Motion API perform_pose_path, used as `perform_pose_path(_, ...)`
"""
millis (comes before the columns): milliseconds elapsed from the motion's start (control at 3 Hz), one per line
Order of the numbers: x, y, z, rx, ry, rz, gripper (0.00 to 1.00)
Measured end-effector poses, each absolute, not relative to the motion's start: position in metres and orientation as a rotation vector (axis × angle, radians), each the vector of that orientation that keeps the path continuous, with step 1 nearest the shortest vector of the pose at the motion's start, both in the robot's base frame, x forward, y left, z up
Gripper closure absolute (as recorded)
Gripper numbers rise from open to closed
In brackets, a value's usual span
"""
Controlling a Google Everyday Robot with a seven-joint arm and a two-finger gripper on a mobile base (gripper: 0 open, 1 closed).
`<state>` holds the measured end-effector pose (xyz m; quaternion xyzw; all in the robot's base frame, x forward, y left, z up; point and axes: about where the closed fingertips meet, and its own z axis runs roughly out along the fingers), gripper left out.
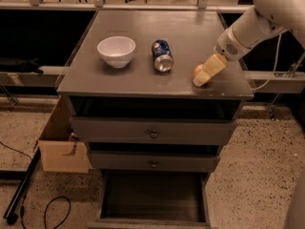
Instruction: Place orange into bottom drawer
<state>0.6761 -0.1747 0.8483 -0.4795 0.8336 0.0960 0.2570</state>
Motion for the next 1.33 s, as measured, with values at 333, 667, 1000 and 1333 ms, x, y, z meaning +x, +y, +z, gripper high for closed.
perform_pose_path(333, 0.6761, -0.1747, 0.8483, -1.301, 2.261, 0.261, 0.27)
perform_pose_path(667, 0.6761, -0.1747, 0.8483, -1.301, 2.261, 0.261, 0.50)
perform_pose_path(1000, 0.6761, -0.1746, 0.8482, -1.301, 2.261, 0.261, 0.73)
perform_pose_path(1333, 0.6761, -0.1746, 0.8482, -1.301, 2.261, 0.261, 0.96)
